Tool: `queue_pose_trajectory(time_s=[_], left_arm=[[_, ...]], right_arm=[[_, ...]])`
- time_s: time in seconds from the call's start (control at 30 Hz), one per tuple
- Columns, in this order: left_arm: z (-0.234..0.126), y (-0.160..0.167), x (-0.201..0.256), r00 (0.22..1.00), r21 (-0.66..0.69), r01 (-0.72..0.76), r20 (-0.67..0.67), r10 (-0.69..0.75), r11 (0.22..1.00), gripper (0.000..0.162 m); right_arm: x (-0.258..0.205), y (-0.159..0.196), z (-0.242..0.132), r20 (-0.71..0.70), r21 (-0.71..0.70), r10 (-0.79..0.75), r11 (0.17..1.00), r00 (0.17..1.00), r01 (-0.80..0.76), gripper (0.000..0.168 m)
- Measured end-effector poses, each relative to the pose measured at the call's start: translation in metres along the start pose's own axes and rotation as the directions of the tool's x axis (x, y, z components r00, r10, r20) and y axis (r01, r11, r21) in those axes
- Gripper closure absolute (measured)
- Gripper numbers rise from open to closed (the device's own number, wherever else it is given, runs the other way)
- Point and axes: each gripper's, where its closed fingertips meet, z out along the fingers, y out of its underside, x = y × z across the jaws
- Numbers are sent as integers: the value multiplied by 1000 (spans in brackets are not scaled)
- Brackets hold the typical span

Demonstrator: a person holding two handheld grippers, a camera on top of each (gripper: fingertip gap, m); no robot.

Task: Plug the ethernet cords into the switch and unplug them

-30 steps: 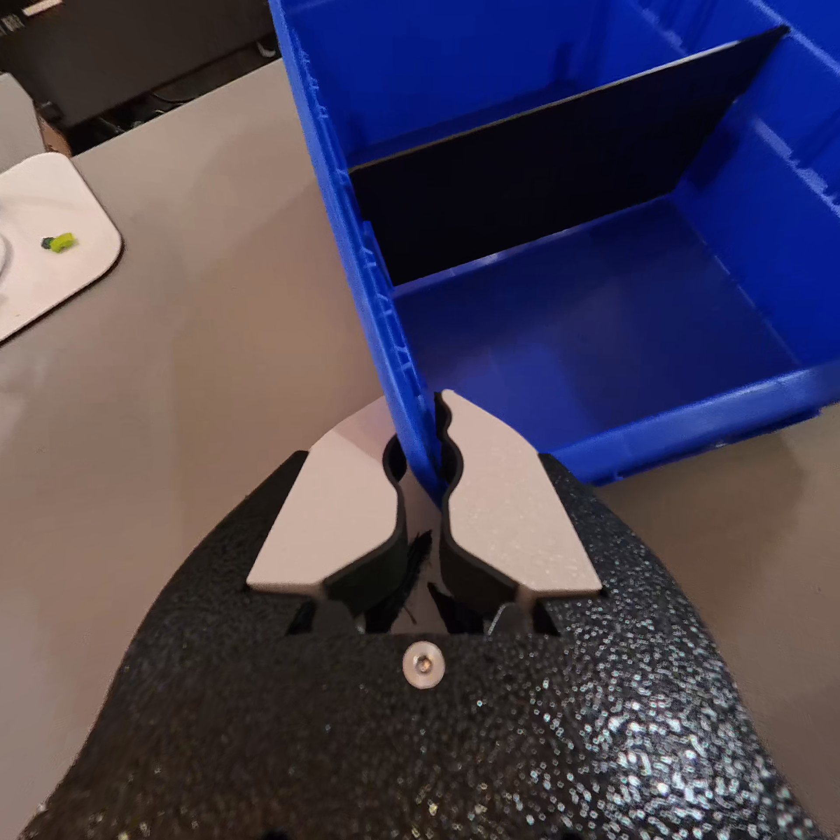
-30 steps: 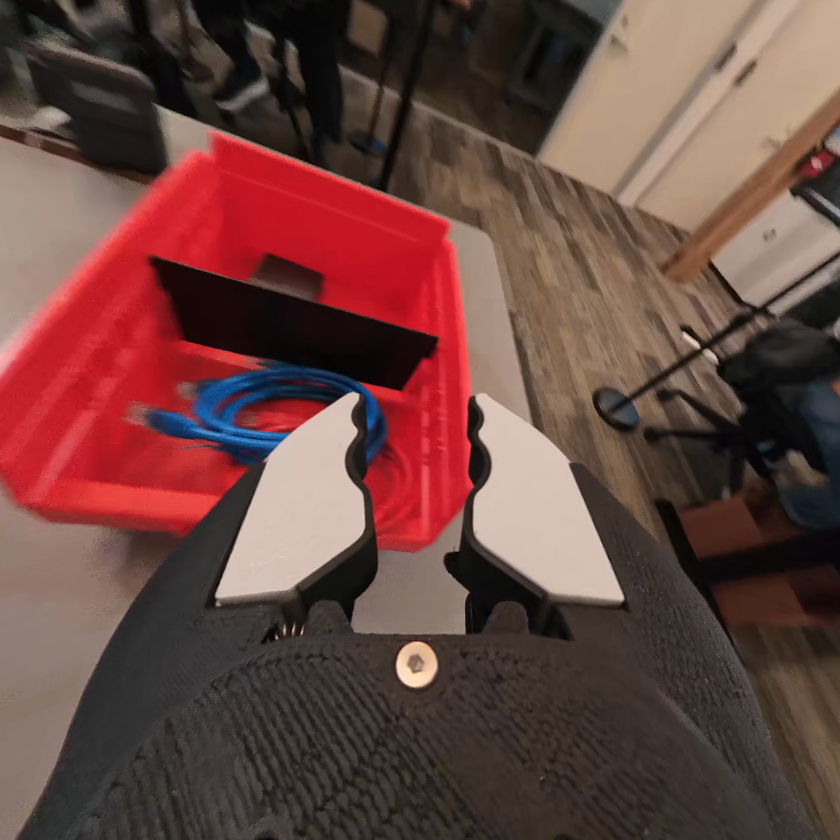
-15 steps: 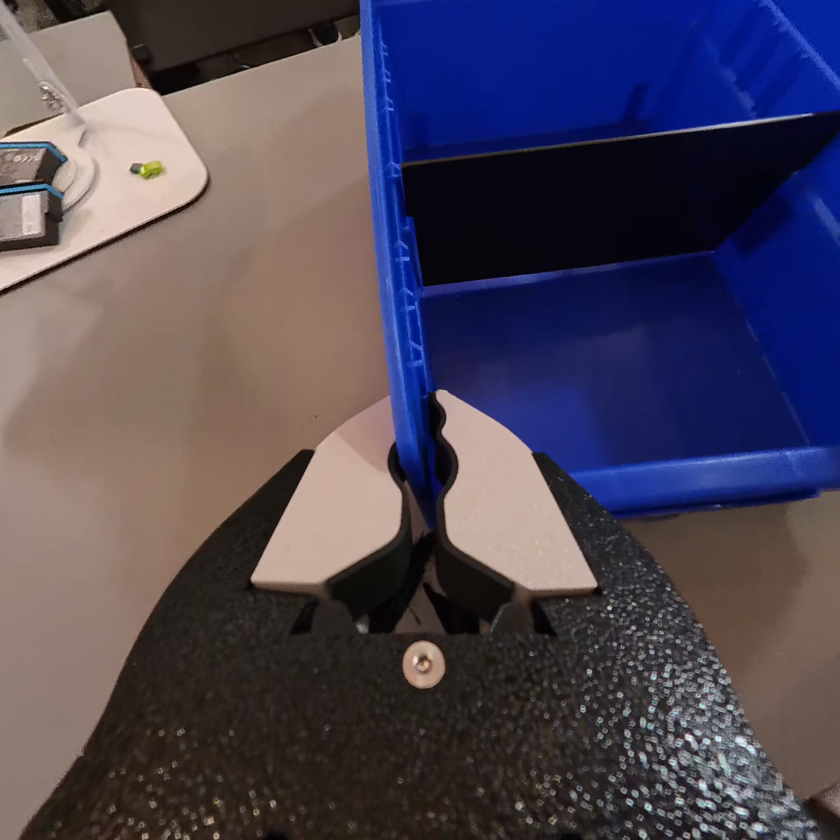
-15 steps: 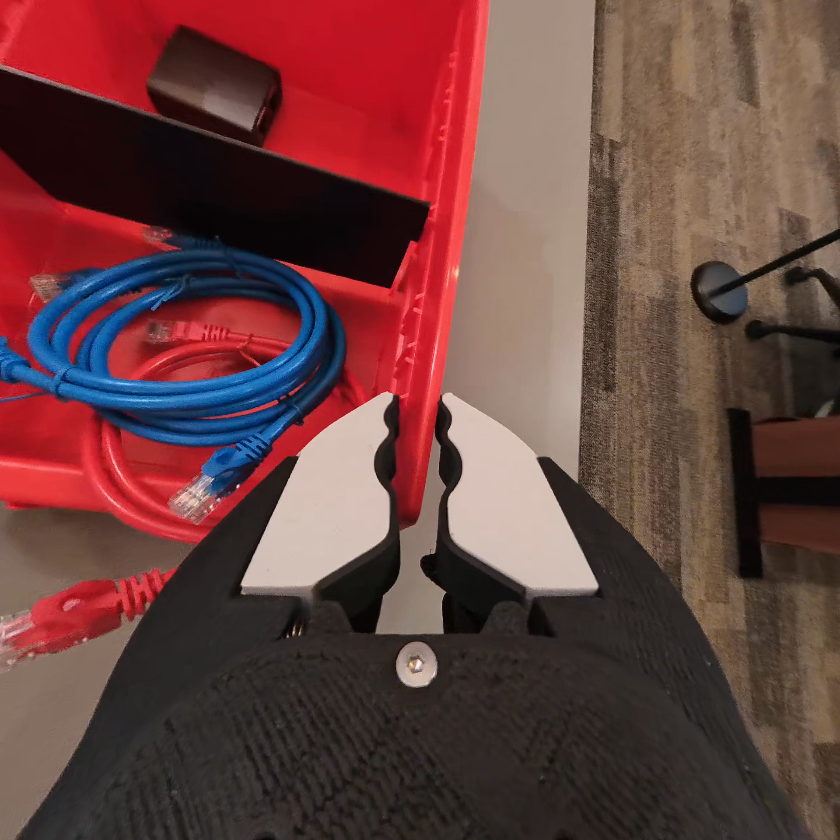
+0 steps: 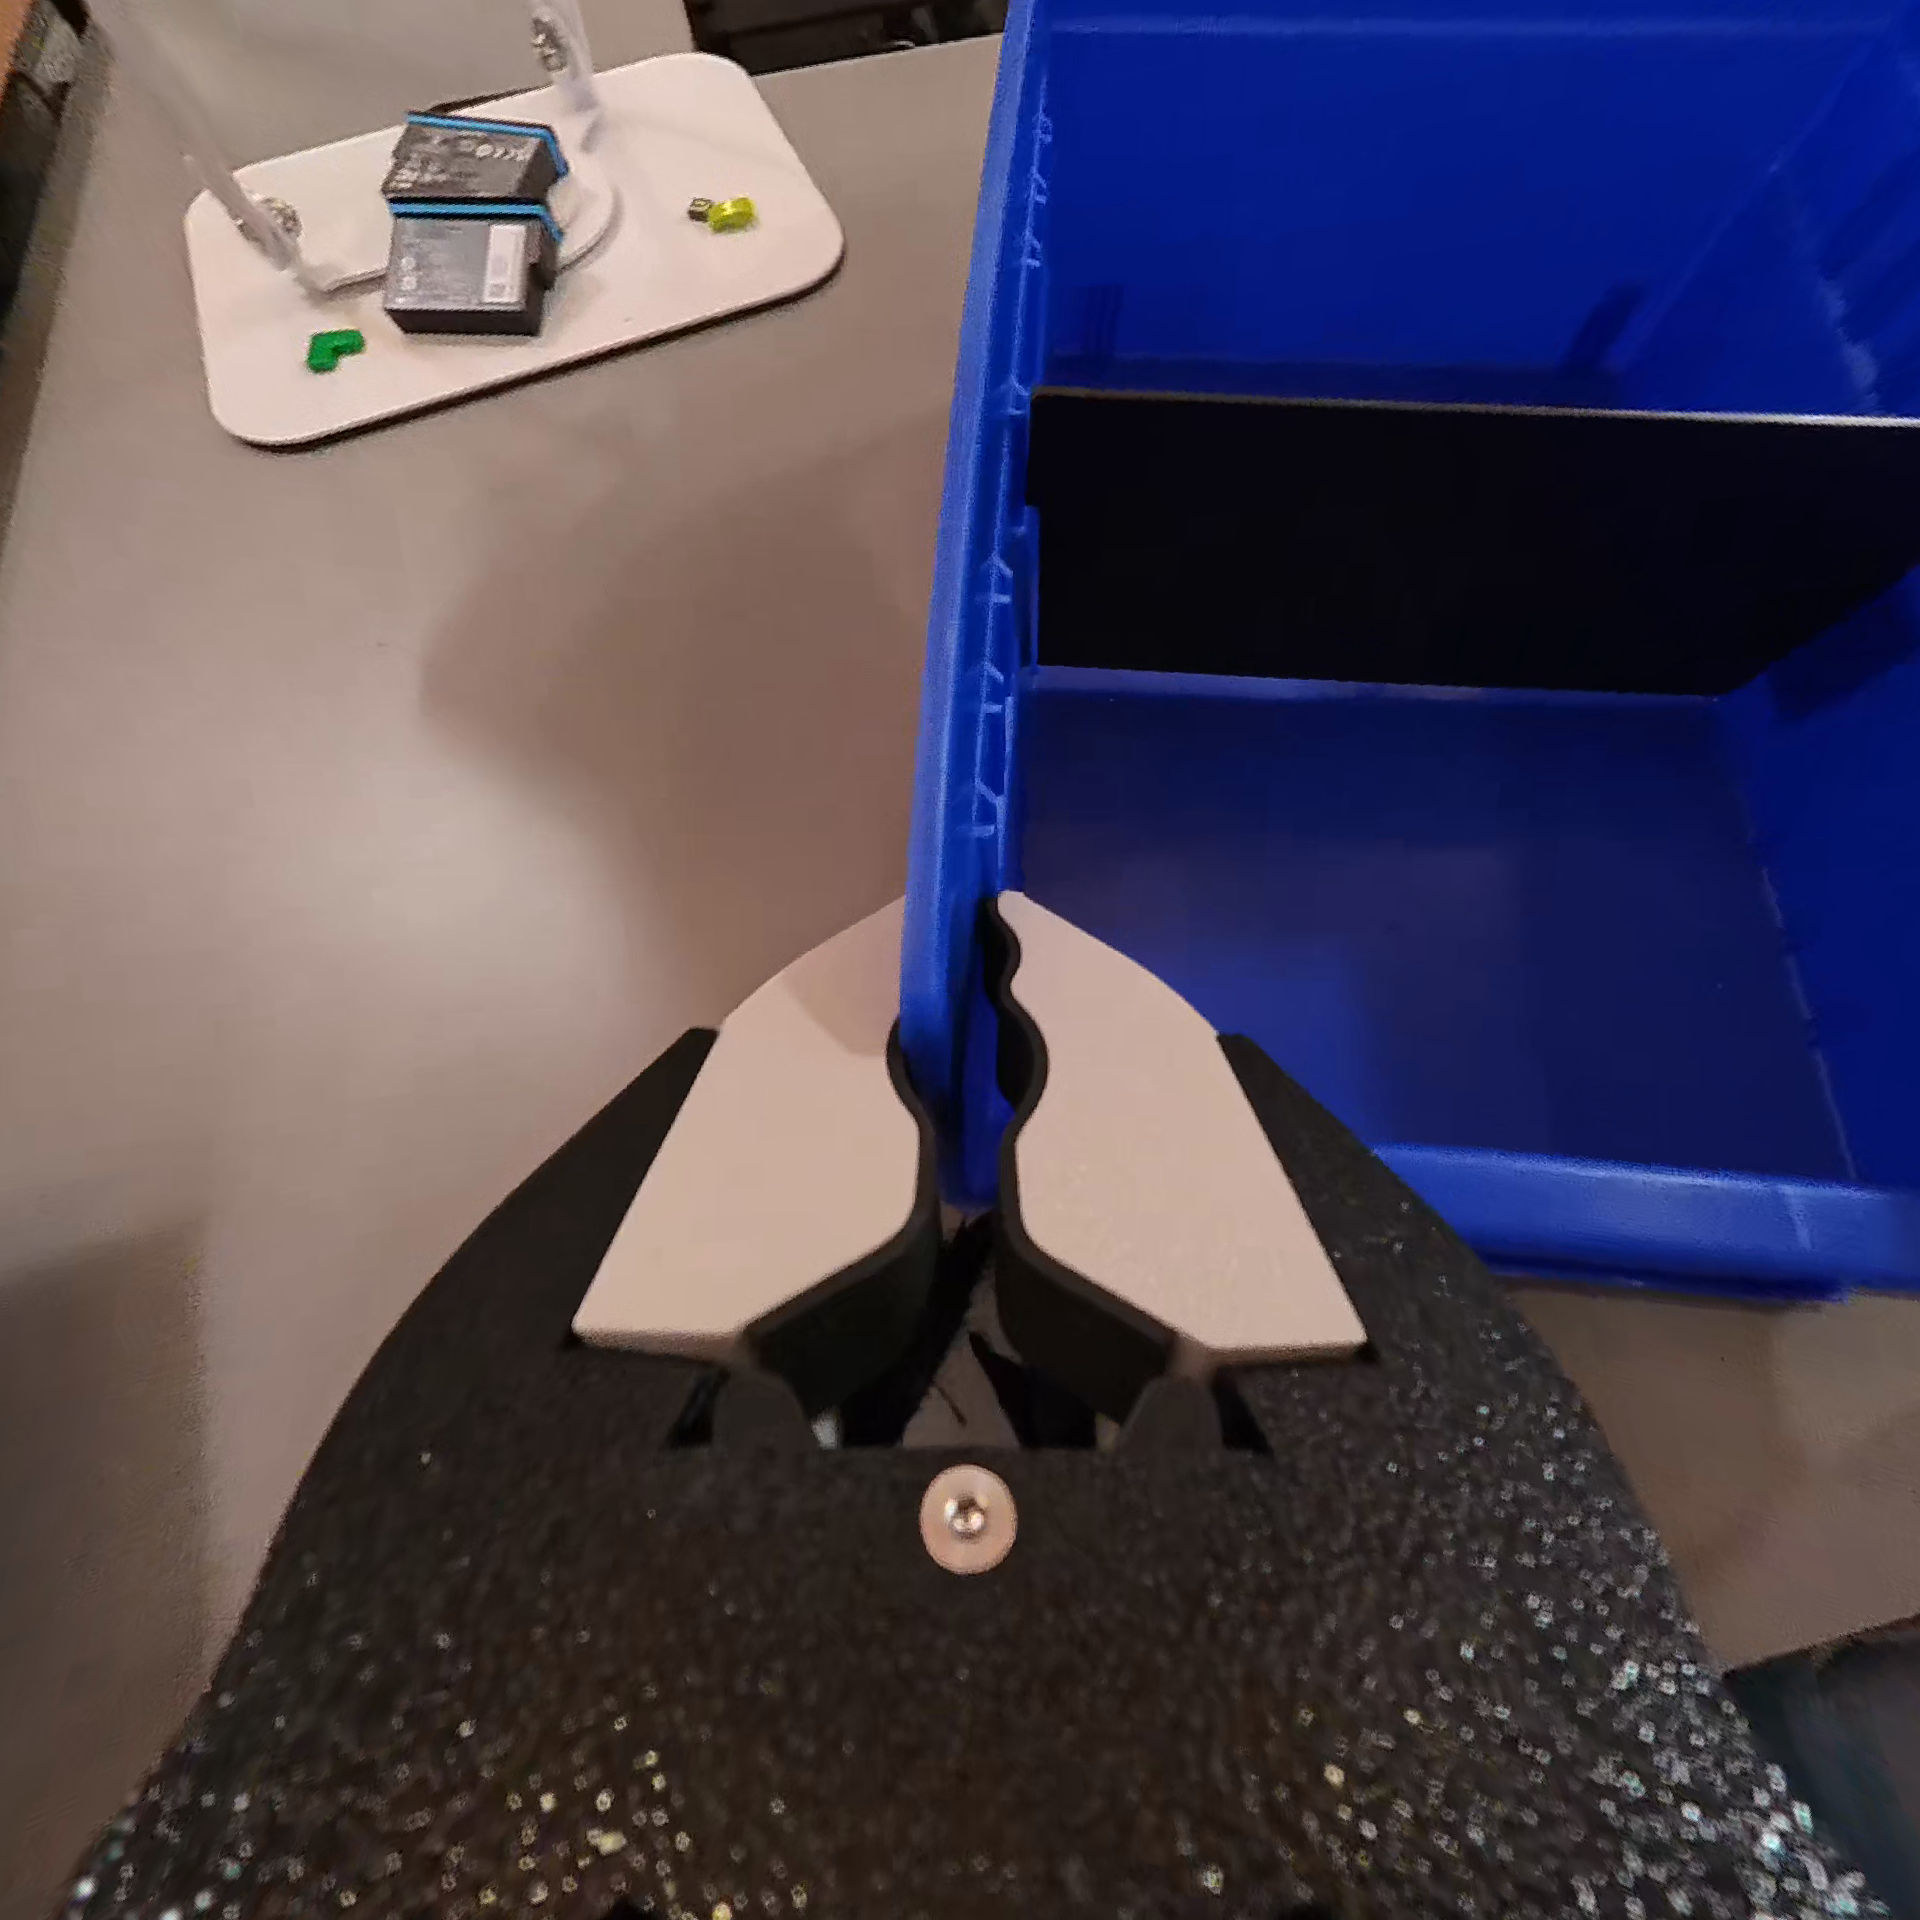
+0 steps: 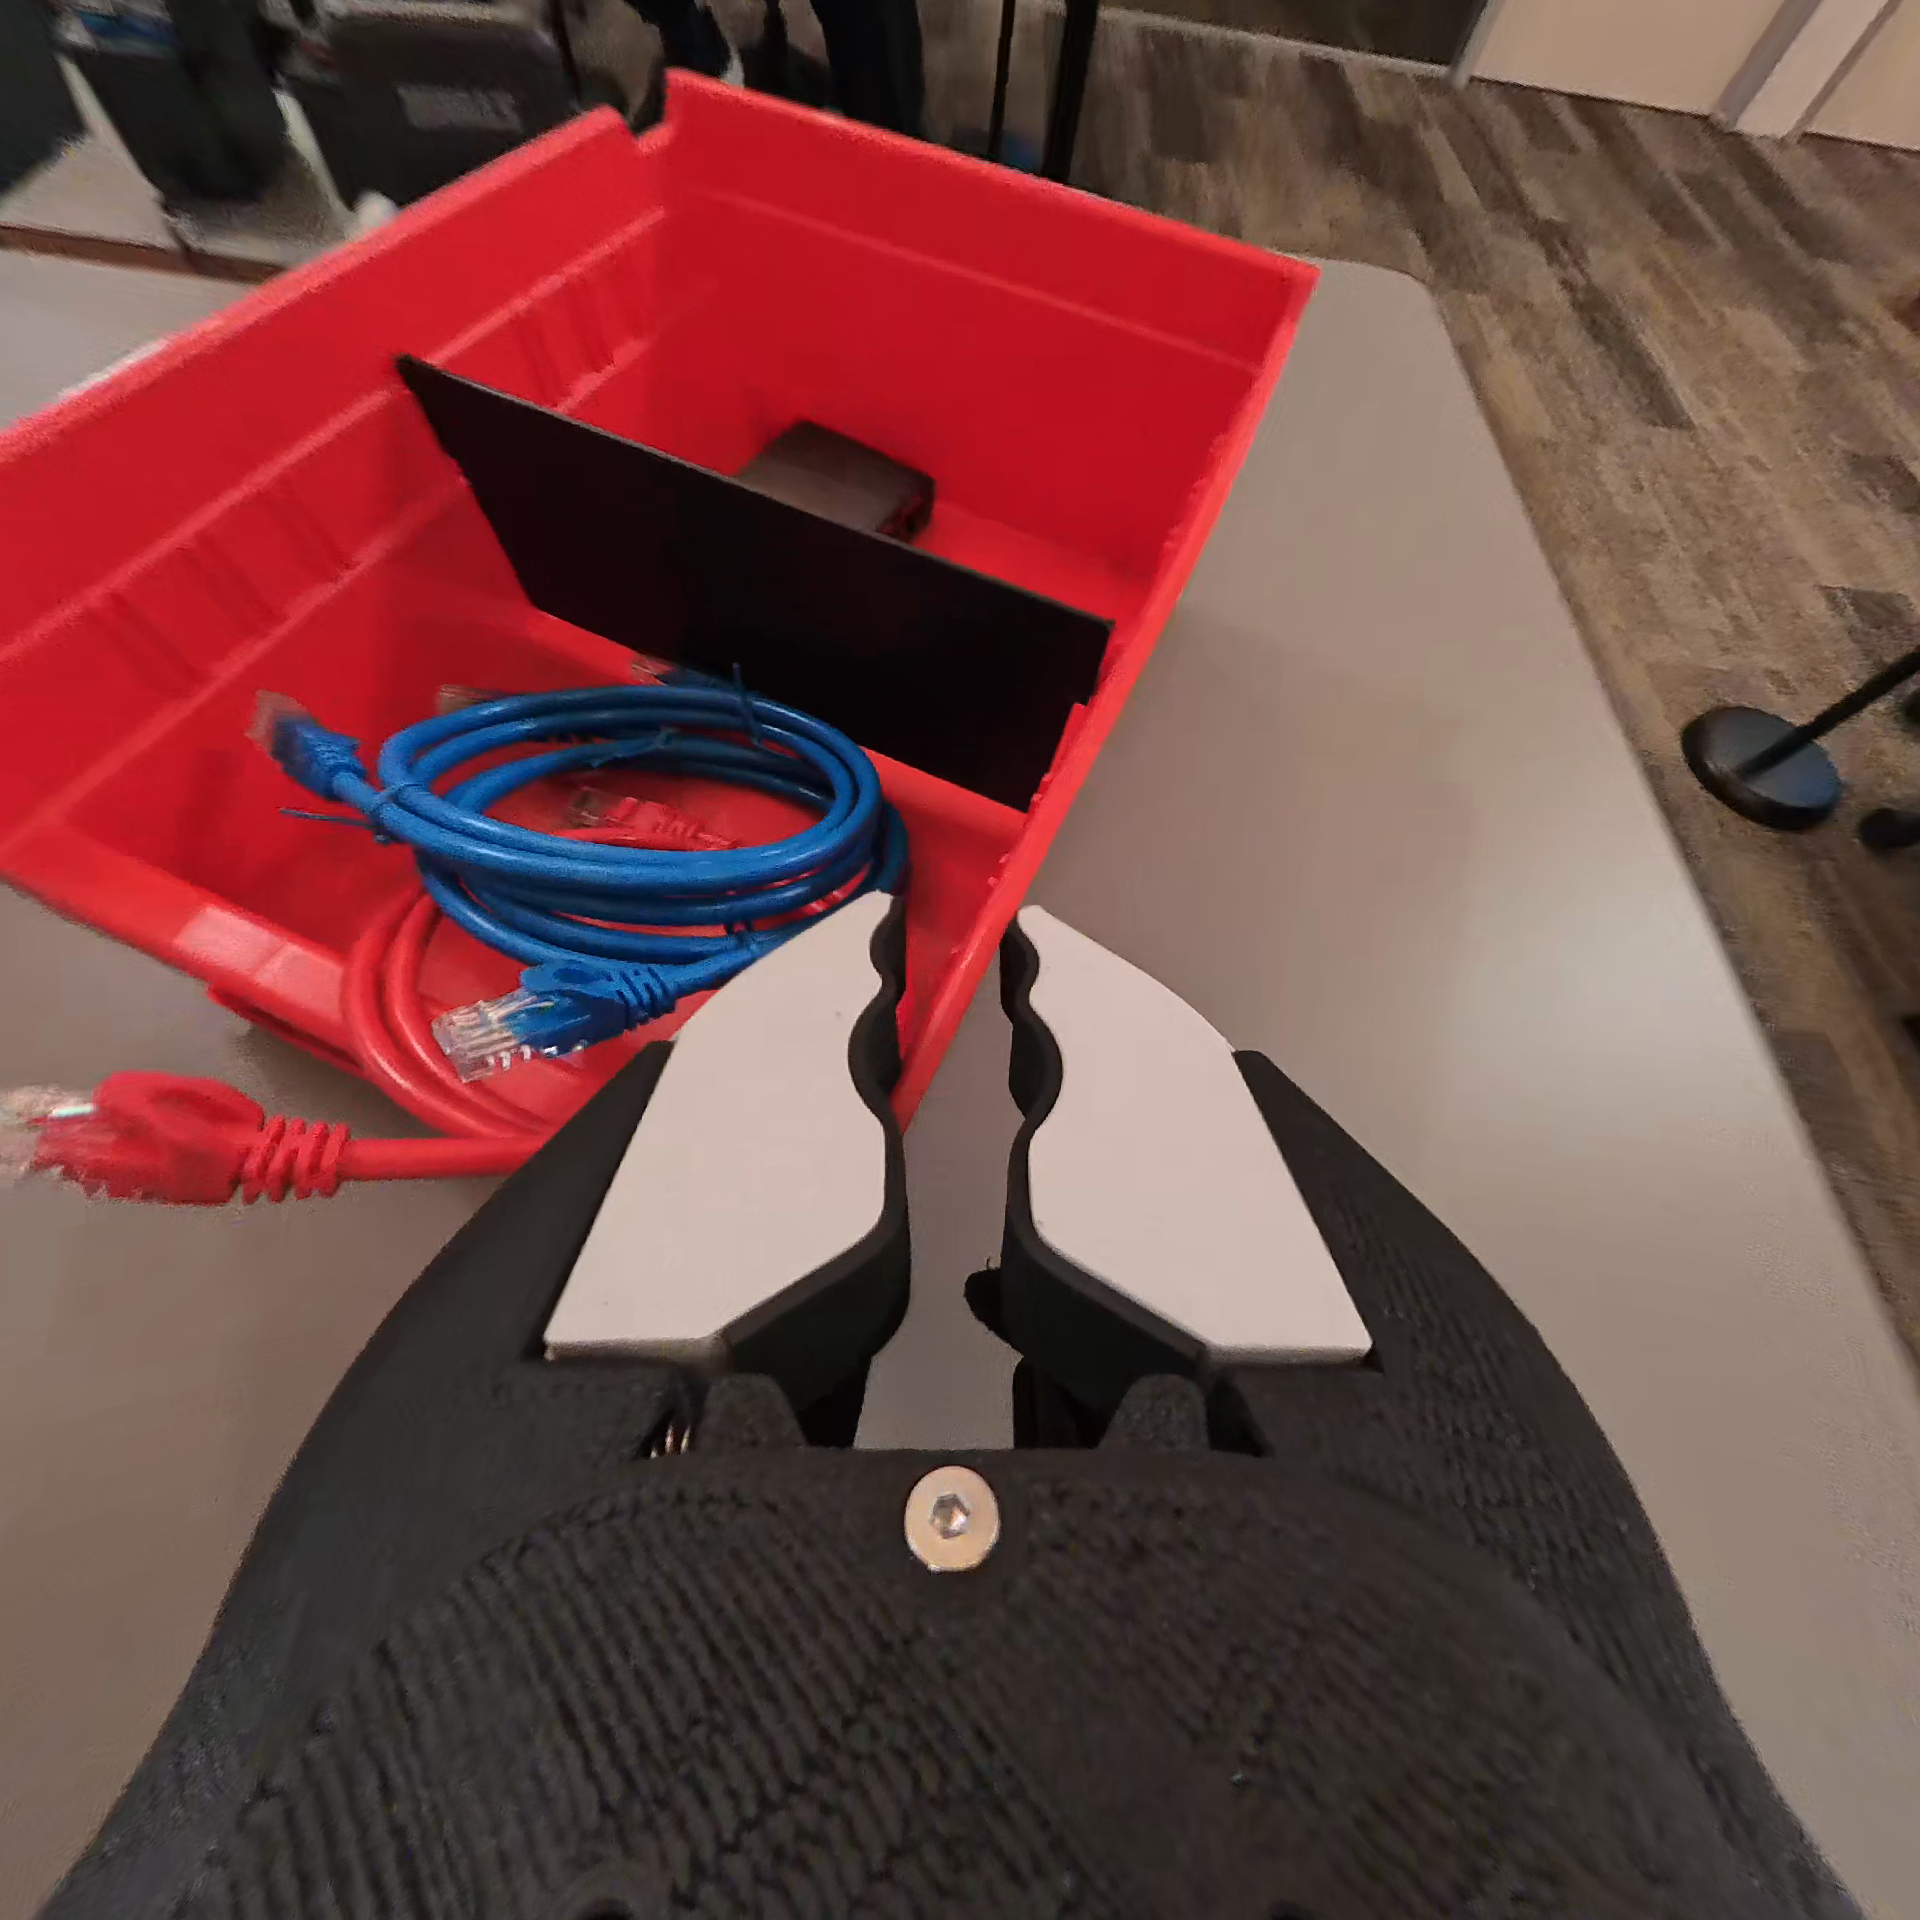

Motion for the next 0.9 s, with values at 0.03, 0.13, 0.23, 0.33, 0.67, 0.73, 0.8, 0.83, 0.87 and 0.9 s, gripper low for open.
queue_pose_trajectory(time_s=[0.03,0.13,0.23,0.33,0.67,0.73,0.8,0.83,0.87,0.9], left_arm=[[-1,1,-3,1000,-1,4,4,-4,1000,157],[-2,2,-6,1000,0,13,4,-13,1000,157],[-1,2,-7,1000,1,-1,7,1,1000,156],[-2,3,-8,1000,1,1,-7,-1,1000,157],[-22,14,-35,997,-69,4,74,2,998,154],[-25,16,-39,997,-74,13,79,-7,997,154],[-30,20,-45,995,-78,22,97,-14,997,154],[-32,22,-47,995,-81,29,100,-21,996,154],[-35,25,-48,994,-79,36,101,-28,996,154],[-38,28,-49,994,-75,44,101,-36,996,155]], right_arm=[[-15,-1,0,6,15,9,1000,1000,-9,152],[-56,-7,1,30,45,18,999,999,-19,151],[-94,-12,1,73,45,-7,999,997,3,150],[-128,-16,2,118,47,-41,998,992,35,151],[-233,-34,12,213,130,-152,983,965,126,149],[-250,-35,11,258,141,-183,978,948,151,145],[-251,-43,8,234,185,-229,965,945,188,142],[-249,-55,2,204,248,-253,948,946,200,143],[-250,-69,-9,197,324,-295,920,935,222,144],[-260,-82,-22,223,406,-358,880,907,247,143]])
